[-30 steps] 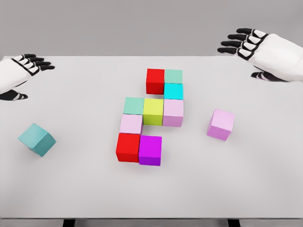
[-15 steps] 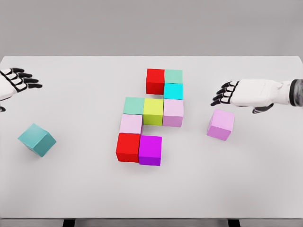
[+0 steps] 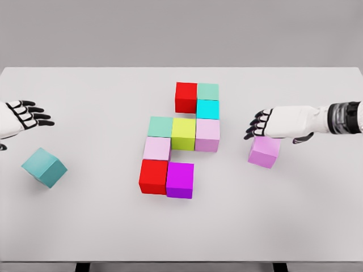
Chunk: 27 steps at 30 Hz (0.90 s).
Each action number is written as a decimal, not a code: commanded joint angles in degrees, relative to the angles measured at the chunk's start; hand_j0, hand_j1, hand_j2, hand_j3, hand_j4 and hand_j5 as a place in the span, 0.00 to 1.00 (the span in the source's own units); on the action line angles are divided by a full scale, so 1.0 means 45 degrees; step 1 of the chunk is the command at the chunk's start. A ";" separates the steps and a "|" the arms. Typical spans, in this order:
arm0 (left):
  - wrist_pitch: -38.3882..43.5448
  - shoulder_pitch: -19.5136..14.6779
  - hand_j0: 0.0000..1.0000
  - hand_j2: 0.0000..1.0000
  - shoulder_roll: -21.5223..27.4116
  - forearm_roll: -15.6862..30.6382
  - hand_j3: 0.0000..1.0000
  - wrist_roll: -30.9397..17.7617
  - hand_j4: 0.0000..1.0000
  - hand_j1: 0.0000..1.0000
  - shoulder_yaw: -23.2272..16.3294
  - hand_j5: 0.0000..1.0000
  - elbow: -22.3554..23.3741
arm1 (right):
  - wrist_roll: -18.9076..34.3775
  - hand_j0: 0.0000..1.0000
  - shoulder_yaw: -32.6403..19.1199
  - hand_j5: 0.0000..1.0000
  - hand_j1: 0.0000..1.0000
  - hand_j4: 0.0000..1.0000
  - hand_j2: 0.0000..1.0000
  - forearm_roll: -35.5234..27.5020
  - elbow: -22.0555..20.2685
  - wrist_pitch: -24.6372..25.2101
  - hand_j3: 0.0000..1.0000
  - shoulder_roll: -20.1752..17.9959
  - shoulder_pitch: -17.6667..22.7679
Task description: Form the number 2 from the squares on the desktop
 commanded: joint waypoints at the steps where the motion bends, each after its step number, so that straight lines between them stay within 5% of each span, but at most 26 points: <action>1: 0.0005 0.0000 1.00 1.00 0.0174 0.0104 1.00 0.0008 1.00 1.00 -0.0158 1.00 -0.0101 | 0.0017 0.99 0.0007 0.99 0.99 0.99 0.99 0.0060 -0.0190 0.0023 0.99 0.0017 0.0000; 4: 0.0005 0.0000 1.00 1.00 0.0331 0.0124 1.00 0.0008 1.00 1.00 -0.0373 1.00 -0.0101 | 0.0017 0.99 0.0183 0.99 0.99 0.99 0.99 0.0235 -0.0894 0.0023 0.99 -0.0198 0.0020; 16: 0.0005 0.0039 1.00 1.00 0.0370 0.1159 1.00 0.0028 1.00 1.00 -0.1584 1.00 -0.0140 | -0.0003 0.97 0.0398 0.97 0.97 0.97 0.97 0.0294 -0.1168 0.0023 0.97 -0.0198 0.0156; 27: 0.0005 0.0098 1.00 1.00 0.0370 0.1862 1.00 0.0047 1.00 1.00 -0.2072 1.00 -0.0062 | -0.0003 0.82 0.0457 0.82 0.82 0.82 0.82 0.0704 -0.1168 0.0023 0.82 -0.0178 0.0156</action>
